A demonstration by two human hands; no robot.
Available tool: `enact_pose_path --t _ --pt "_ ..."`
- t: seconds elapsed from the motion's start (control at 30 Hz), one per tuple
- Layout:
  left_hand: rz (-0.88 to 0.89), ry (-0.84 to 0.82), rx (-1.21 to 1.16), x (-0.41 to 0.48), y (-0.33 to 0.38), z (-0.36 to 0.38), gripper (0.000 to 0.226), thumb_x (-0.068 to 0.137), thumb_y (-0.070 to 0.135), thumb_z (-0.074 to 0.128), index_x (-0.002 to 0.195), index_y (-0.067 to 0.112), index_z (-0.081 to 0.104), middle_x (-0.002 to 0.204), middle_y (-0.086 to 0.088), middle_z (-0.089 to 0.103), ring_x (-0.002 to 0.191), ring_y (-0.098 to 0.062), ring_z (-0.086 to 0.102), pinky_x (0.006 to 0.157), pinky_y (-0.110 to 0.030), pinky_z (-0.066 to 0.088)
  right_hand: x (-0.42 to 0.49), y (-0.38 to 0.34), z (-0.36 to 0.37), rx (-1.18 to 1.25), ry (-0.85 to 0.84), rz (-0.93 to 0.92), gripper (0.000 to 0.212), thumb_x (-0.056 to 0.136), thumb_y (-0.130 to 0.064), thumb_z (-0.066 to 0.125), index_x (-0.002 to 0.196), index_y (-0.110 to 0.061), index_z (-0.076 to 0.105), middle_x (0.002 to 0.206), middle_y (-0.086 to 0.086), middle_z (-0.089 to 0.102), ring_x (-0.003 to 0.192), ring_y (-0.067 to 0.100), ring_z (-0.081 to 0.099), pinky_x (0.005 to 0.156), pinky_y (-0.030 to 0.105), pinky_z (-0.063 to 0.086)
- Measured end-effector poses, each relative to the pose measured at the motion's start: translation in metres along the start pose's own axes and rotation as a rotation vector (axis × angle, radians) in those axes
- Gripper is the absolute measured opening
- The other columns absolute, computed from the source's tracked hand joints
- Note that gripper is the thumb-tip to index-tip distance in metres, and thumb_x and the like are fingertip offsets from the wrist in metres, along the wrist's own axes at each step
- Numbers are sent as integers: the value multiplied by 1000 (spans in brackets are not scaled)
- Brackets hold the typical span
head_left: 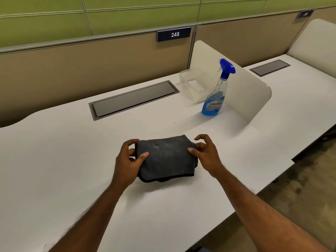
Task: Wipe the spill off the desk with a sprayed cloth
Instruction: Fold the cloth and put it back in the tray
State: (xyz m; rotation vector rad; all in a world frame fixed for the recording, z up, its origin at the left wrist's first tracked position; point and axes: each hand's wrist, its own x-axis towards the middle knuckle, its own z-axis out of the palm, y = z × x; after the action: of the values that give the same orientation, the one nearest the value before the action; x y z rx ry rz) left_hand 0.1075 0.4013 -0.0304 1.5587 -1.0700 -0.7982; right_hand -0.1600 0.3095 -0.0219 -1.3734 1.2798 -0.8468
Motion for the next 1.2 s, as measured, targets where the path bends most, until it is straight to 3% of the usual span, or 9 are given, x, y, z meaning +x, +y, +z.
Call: enact_pose_path --t 0.07,0.2,0.33,0.4,0.53,0.67,0.8,0.97,1.2 --pt "70 -54 69 6 4 -5 41 82 25 77 117 40 61 108 23 68 95 -5 66 69 -15 52 0 -4 -4 -24 -26 -43 40 84 -11 76 117 -25 57 90 9 70 90 25 68 79 30 57" --pt "78 -196 184 14 8 -14 73 73 17 84 137 32 51 130 21 53 108 -4 58 82 -18 52 5 -10 -13 -114 -118 -48 69 76 -8 83 134 -32 53 102 -5 69 104 13 64 86 17 46" --pt "206 -209 387 23 18 -17 63 70 22 84 126 31 59 121 19 59 107 -6 57 93 -29 50 11 -20 -17 -323 -178 -86 64 70 -9 87 121 -36 60 109 -15 64 103 0 59 91 18 43" --pt "282 -225 473 29 21 -18 45 71 29 81 113 32 65 108 16 66 98 -6 60 87 -32 51 14 -24 -19 -423 -183 -130 52 72 -13 86 113 -36 63 104 -17 64 96 -5 58 87 14 44" --pt "255 -131 444 40 21 -16 28 68 30 86 93 27 72 93 3 52 89 -6 53 73 -22 42 23 -26 -23 -381 -114 -140 34 79 -14 80 108 -22 65 108 0 61 100 11 57 86 23 46" --pt "56 -160 65 45 27 -4 30 70 27 84 95 17 69 108 -2 62 100 -13 61 85 -26 49 28 -34 -24 16 -117 -85 18 92 -11 65 106 -22 63 104 -3 69 96 11 66 79 21 53" --pt "-127 -97 -242 46 37 23 27 78 34 77 98 20 67 92 3 72 79 -12 67 56 -21 52 37 -37 -15 213 -42 -32 14 99 -19 55 109 -27 61 107 -7 70 98 10 68 74 21 55" --pt "-128 95 -49 54 31 55 23 91 42 64 106 25 61 102 10 67 92 -4 63 74 -22 49 56 -28 -14 71 77 -5 19 101 -35 51 116 -25 55 105 -15 61 97 6 60 71 13 49" --pt "-54 166 120 71 41 86 23 92 43 60 104 24 57 94 16 61 85 5 56 69 -12 41 87 -17 -31 -48 65 -18 19 103 -38 46 117 -26 49 104 -13 56 92 2 57 70 12 47"
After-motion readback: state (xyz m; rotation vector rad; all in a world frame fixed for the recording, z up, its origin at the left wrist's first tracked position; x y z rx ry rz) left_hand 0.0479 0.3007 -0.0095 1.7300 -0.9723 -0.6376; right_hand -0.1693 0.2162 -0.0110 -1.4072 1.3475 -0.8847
